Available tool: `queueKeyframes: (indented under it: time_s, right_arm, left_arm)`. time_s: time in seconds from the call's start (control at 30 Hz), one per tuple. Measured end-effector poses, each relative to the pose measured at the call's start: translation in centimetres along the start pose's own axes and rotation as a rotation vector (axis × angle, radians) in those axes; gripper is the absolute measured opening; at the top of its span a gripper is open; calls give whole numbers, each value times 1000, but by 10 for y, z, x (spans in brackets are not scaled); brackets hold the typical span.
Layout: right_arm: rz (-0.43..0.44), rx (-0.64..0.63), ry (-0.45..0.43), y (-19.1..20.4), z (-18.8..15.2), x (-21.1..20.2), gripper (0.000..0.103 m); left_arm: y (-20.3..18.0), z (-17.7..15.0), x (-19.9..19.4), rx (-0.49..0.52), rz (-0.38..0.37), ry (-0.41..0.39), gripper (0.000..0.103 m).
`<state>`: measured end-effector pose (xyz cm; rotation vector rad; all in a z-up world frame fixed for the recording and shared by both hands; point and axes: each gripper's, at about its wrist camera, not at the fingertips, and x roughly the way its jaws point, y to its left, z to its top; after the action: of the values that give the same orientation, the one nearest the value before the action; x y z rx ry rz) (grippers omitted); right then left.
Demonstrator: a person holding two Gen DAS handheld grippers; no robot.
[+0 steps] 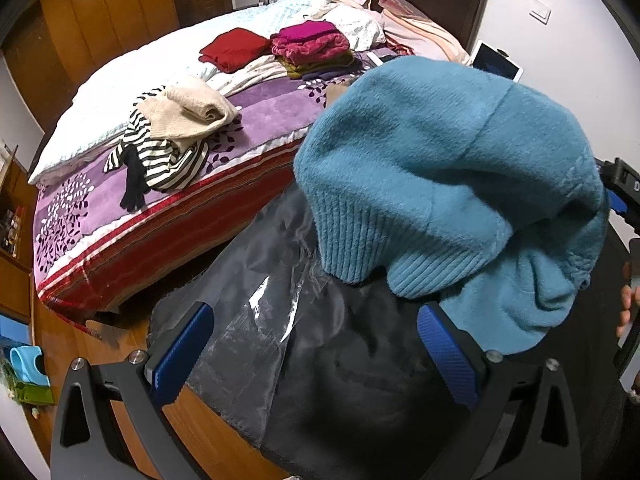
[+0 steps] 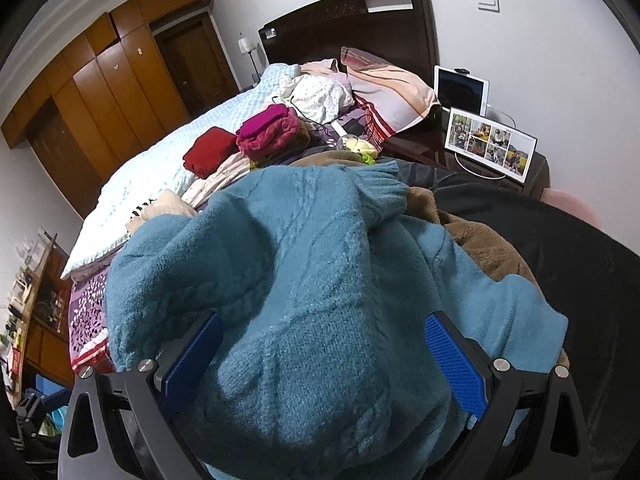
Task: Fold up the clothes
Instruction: 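Approach the light blue sweater with both open tools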
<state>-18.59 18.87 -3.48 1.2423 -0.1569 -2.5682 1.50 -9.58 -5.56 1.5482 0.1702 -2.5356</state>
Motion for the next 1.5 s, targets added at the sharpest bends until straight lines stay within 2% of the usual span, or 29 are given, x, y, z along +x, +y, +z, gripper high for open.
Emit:
queueKeyframes:
  time_s: [0.6,0.73,0.8,1.07,1.3,1.5]
  right_arm:
    - [4,-75,50,14,-12,10,102]
    - [16,-75,99,13,-14,19,102]
    - [6,-81,126,13,-16,25,102]
    - [-65,-149,137,19,-24,36,102]
    - [-87,-172,193,19,-27,53,102]
    - [-34,-108,191,7,-28,59,102]
  left_arm:
    - [-11,2,-20,46,4,-45,102]
    - [-10,2,-19,44,5,-40,102]
    - [-9,2,-18,37,7,-35,102]
    - [-5,1,-13,25,9,-20,102]
    - [-7,1,-13,27,10,-16,102]
    - [-7,-1,-10,23,9,-5,102]
